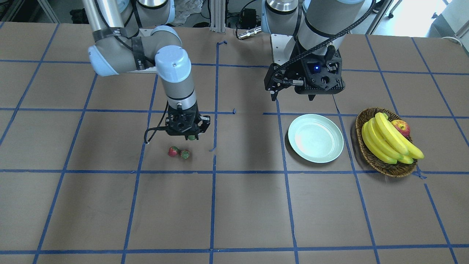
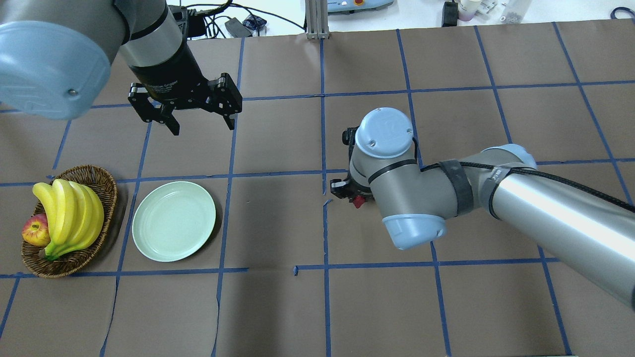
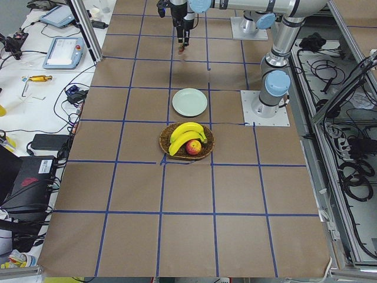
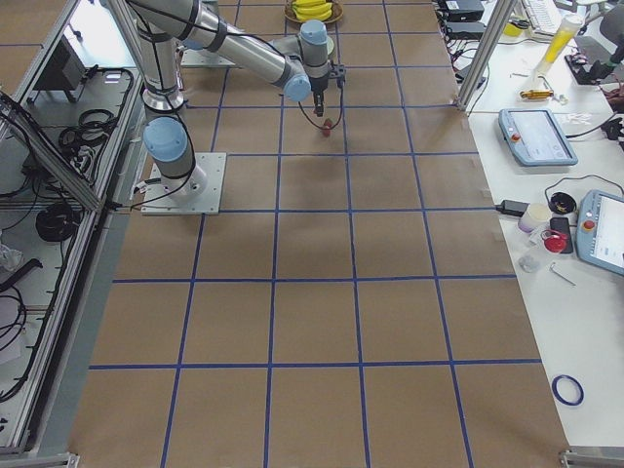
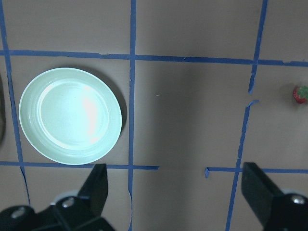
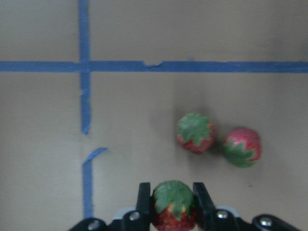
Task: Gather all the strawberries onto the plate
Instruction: 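Carry the strawberry toward the plate and release it beside the plate, then move the right gripper back to the remaining strawberries and grasp one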
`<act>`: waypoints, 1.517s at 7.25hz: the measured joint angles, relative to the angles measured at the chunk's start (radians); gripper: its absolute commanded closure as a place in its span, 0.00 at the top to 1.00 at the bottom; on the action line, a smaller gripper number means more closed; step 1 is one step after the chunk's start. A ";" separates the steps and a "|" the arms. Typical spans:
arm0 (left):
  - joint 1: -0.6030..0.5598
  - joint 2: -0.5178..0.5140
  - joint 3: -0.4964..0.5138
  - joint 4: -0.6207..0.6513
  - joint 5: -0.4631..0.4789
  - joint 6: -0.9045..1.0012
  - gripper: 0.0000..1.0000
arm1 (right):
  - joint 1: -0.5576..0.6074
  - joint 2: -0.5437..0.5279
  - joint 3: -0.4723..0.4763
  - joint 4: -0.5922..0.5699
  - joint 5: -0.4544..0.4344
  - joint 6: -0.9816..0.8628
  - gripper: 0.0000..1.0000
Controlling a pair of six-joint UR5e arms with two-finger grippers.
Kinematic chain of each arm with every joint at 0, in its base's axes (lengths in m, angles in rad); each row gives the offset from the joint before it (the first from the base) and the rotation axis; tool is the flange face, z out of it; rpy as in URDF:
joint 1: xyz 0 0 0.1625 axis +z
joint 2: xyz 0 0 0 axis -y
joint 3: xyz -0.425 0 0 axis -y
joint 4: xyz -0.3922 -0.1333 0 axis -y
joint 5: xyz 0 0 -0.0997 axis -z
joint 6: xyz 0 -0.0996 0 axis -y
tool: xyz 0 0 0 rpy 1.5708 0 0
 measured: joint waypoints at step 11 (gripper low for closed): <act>0.000 0.005 -0.014 0.000 0.001 0.003 1.00 | -0.142 0.055 -0.114 0.157 -0.020 -0.173 1.00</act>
